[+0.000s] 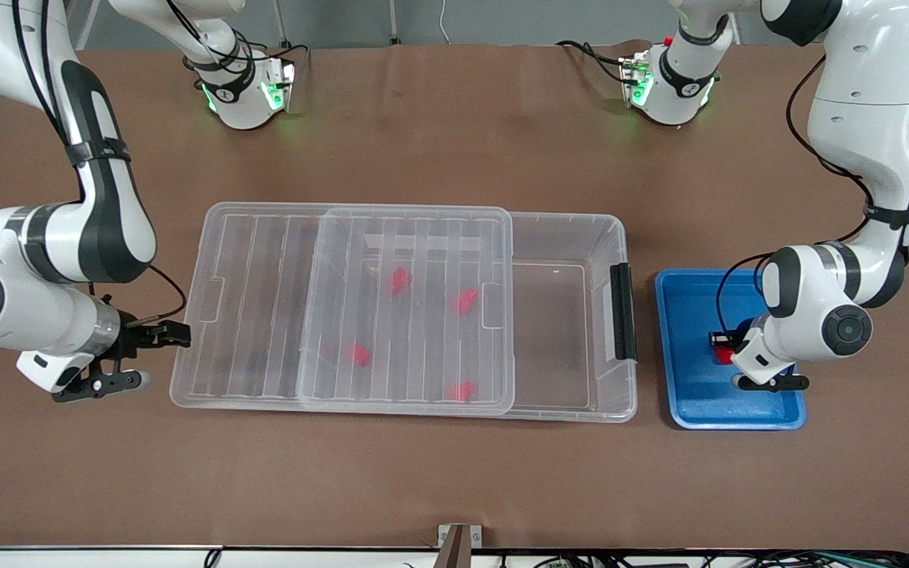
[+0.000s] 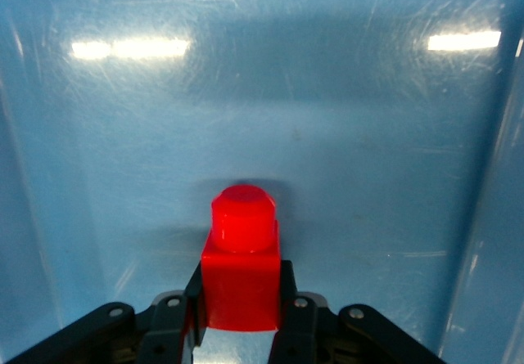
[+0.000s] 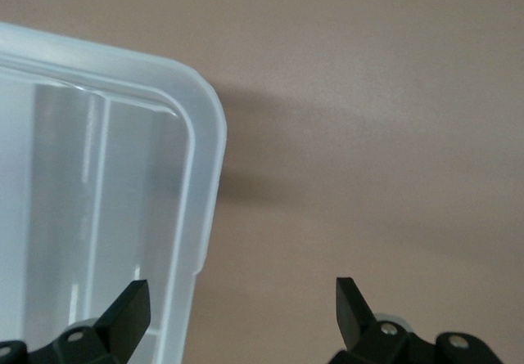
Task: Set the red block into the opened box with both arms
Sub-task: 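Lift the red block with the left gripper while the right gripper withdraws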
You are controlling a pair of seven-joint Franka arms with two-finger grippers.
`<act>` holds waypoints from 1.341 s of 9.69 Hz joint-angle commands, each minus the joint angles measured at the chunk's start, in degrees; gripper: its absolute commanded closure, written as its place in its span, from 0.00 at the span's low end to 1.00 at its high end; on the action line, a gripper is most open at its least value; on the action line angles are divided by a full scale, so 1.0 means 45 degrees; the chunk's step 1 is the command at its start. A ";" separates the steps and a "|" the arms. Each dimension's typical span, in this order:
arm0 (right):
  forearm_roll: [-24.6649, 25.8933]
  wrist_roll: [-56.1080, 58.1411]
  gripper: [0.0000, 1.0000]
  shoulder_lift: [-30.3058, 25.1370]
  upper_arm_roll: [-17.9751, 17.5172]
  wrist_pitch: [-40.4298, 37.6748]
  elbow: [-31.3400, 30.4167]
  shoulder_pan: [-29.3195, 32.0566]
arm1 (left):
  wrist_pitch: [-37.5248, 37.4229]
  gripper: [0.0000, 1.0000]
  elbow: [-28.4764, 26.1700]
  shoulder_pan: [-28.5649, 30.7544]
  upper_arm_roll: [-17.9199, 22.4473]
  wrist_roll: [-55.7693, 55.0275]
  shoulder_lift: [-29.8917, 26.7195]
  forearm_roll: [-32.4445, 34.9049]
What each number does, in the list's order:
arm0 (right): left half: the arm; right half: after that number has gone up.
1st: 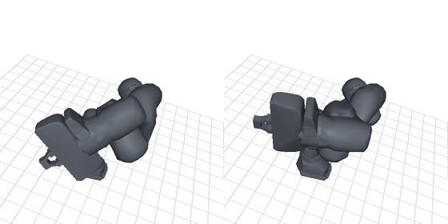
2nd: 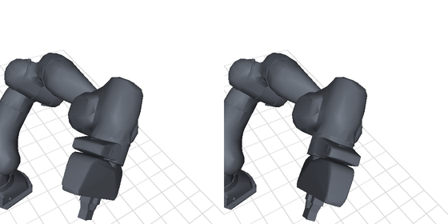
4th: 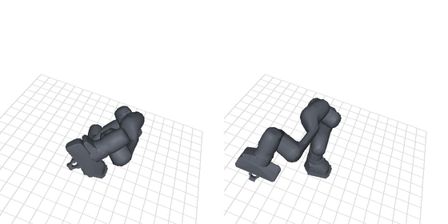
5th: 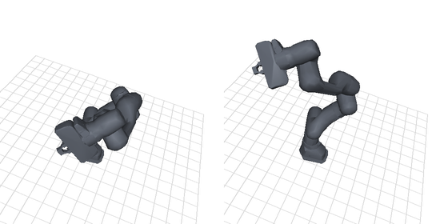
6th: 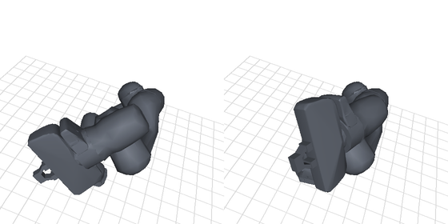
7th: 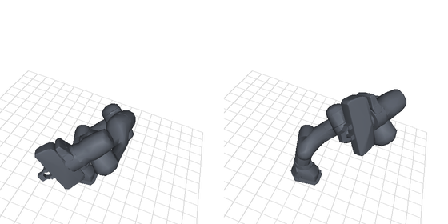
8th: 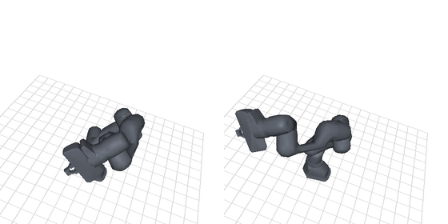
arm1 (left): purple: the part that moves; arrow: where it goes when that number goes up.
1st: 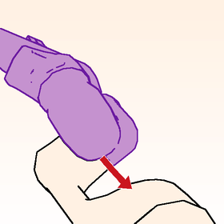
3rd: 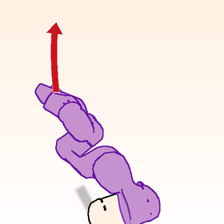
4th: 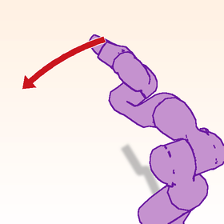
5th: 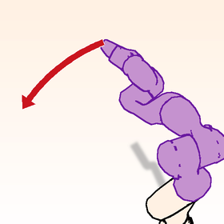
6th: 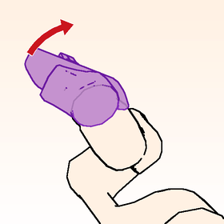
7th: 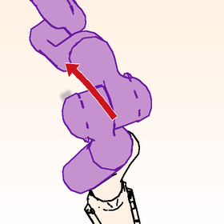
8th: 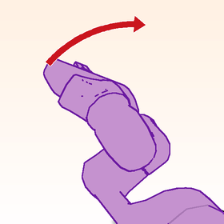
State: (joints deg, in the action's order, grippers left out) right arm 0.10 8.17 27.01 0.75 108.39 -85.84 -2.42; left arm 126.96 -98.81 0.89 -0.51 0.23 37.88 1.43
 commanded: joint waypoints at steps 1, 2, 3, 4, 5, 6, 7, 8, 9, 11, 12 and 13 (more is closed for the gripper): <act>0.0017 -0.0954 0.00 -0.1170 -0.0128 -0.2007 0.1375 0.0689 | -0.0163 1.00 -0.0134 -0.0042 -0.0042 0.0066 -0.0930 0.0230; -0.0079 -0.1015 0.00 -0.2068 -0.0109 -0.2151 0.1574 0.1333 | -0.0630 1.00 0.0157 -0.0043 -0.0139 0.0008 -0.1710 0.0133; -0.0099 -0.1035 0.00 -0.2966 -0.0128 -0.2346 0.1557 0.2016 | -0.1466 1.00 0.0430 -0.0101 -0.0372 -0.0070 -0.2336 0.0055; -0.0080 -0.0977 0.00 -0.3439 -0.0109 -0.3276 0.1556 0.2584 | -0.2306 1.00 0.0607 -0.0120 -0.0896 -0.0168 -0.2826 0.0054; -0.0061 -0.0899 0.00 -0.3850 -0.0109 -0.4503 0.1537 0.3111 | -0.2624 1.00 0.0609 -0.0121 -0.1288 -0.0246 -0.3276 0.0054; 0.0036 -0.0899 0.00 -0.4048 -0.0089 -0.5173 0.1498 0.3426 | -0.2627 1.00 0.0667 -0.0121 -0.1911 -0.0614 -0.3551 0.0073; 0.0056 -0.0899 0.00 -0.4050 -0.0108 -0.5276 0.1459 0.3603 | -0.2627 1.00 0.0764 -0.0121 -0.2652 -0.1488 -0.3631 0.0131; 0.0018 -0.0899 0.00 -0.4050 -0.0109 -0.5258 0.1343 0.3779 | -0.2627 1.00 0.0785 -0.0140 -0.3491 -0.2406 -0.3651 0.0248; 0.0018 -0.0899 0.00 -0.4050 -0.0109 -0.5277 0.1303 0.3800 | -0.2627 1.00 0.0765 -0.0198 -0.4099 -0.2840 -0.3613 0.0249; 0.0018 -0.0918 0.00 -0.4050 -0.0128 -0.5258 0.1302 0.3761 | -0.2472 1.00 0.0765 -0.0470 -0.5155 -0.3524 -0.3049 0.0268; -0.0002 -0.0937 0.00 -0.4030 -0.0128 -0.5239 0.1302 0.3742 | -0.2316 1.00 0.0785 -0.0646 -0.5508 -0.3799 -0.2582 0.0288; -0.0021 -0.0976 0.00 -0.4050 -0.0167 -0.5200 0.1302 0.3684 | -0.2121 1.00 0.0765 -0.0725 -0.5588 -0.3976 -0.2268 0.0288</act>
State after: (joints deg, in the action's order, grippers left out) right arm 0.06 4.61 9.65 0.96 84.53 -79.09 13.71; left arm 115.65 -95.06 -2.40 -24.95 -16.56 24.06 1.44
